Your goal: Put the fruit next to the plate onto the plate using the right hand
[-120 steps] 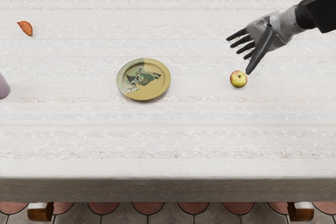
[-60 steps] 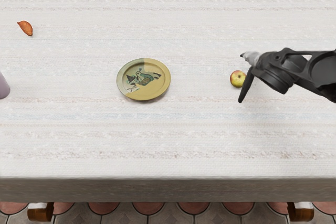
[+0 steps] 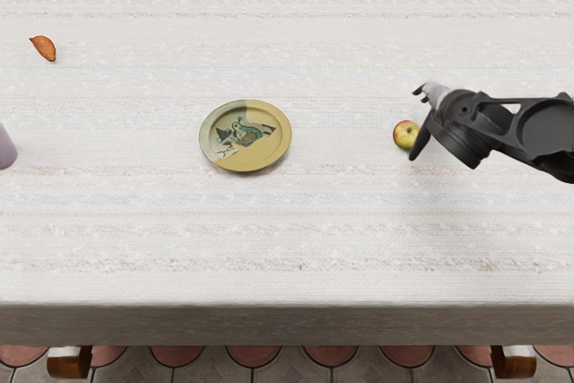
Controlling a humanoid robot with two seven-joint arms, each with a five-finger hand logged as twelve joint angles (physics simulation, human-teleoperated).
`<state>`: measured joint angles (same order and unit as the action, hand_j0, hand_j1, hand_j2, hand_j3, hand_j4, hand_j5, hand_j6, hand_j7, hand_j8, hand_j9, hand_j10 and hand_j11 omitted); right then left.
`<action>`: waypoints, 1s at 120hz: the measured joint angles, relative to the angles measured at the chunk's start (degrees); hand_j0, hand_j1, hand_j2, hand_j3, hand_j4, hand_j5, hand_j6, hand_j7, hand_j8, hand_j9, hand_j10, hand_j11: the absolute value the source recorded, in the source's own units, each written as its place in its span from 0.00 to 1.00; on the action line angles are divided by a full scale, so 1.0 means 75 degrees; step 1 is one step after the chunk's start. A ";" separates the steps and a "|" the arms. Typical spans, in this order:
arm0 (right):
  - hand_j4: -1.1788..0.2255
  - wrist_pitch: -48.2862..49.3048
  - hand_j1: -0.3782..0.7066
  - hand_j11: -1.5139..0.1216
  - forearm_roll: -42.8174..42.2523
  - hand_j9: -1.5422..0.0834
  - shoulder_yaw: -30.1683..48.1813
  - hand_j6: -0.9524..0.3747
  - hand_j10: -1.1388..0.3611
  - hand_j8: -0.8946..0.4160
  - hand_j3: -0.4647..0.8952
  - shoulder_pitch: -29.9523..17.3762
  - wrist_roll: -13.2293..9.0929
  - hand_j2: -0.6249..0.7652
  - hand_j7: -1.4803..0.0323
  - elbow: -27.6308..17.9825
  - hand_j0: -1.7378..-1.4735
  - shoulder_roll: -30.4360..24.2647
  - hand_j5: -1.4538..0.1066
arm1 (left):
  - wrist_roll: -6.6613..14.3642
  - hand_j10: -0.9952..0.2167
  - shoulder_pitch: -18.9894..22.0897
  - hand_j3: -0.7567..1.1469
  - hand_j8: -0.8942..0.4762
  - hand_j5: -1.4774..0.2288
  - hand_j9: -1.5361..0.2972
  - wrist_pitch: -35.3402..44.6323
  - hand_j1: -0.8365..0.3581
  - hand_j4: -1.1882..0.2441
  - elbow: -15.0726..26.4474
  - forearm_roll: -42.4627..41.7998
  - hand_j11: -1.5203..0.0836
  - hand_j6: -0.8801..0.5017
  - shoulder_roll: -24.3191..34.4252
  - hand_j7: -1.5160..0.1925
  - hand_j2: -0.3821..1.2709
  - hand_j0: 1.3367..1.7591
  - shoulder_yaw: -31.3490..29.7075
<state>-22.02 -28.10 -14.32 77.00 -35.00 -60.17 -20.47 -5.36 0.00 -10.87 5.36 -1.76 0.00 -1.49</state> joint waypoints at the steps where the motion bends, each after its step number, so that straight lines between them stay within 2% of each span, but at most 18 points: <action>1: 0.72 -0.0022 0.22 0.79 -0.0001 0.81 -0.0043 0.59 0.64 0.55 0.34 -0.0002 0.0000 0.43 0.83 0.0014 0.30 0.0021 0.79 | 0.0000 0.82 0.0000 0.40 0.65 0.87 0.84 0.0001 0.99 0.83 0.0000 0.0000 0.95 0.64 0.0000 0.89 0.23 0.76 0.0000; 15: 0.71 -0.0227 0.23 0.78 -0.0002 0.80 -0.0696 0.58 0.64 0.54 0.34 0.0054 0.0000 0.42 0.82 0.0248 0.30 0.0523 0.78 | 0.0000 0.82 0.0000 0.40 0.65 0.87 0.84 0.0002 0.99 0.83 0.0000 0.0000 0.95 0.64 0.0000 0.89 0.23 0.76 0.0000; 32: 0.70 -0.0422 0.24 0.77 0.0002 0.80 -0.0910 0.57 0.63 0.54 0.34 0.0127 0.0000 0.42 0.81 0.0383 0.30 0.0732 0.77 | 0.0000 0.82 0.0000 0.40 0.65 0.87 0.84 0.0001 0.99 0.83 0.0000 0.0000 0.95 0.64 0.0000 0.89 0.23 0.76 0.0000; 58: 0.67 -0.0970 0.28 0.74 0.0034 0.76 -0.0924 0.54 0.60 0.51 0.34 0.0102 0.0000 0.42 0.78 0.0530 0.30 0.0810 0.74 | 0.0000 0.82 0.0000 0.40 0.65 0.87 0.84 0.0001 0.99 0.83 0.0000 0.0000 0.95 0.64 0.0000 0.89 0.23 0.76 0.0000; 102: 0.66 -0.1016 0.30 0.73 0.0060 0.75 -0.0791 0.53 0.60 0.49 0.34 -0.0075 0.0000 0.42 0.77 0.0564 0.30 0.1009 0.73 | 0.0000 0.82 0.0000 0.40 0.65 0.87 0.84 -0.0002 0.99 0.83 0.0000 0.0000 0.95 0.64 0.0000 0.89 0.23 0.76 0.0000; 120: 0.62 -0.1032 0.37 0.68 0.0053 0.70 -0.0557 0.48 0.55 0.45 0.34 -0.0209 0.0000 0.41 0.71 0.0649 0.30 0.1017 0.68 | 0.0000 0.82 0.0000 0.40 0.65 0.87 0.84 -0.0003 0.99 0.83 0.0000 0.0000 0.95 0.64 0.0000 0.89 0.23 0.76 0.0000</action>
<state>-29.76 -27.70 -18.49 75.43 -35.00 -55.30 -12.84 -5.36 0.00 -10.89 5.36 -1.76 0.00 -1.49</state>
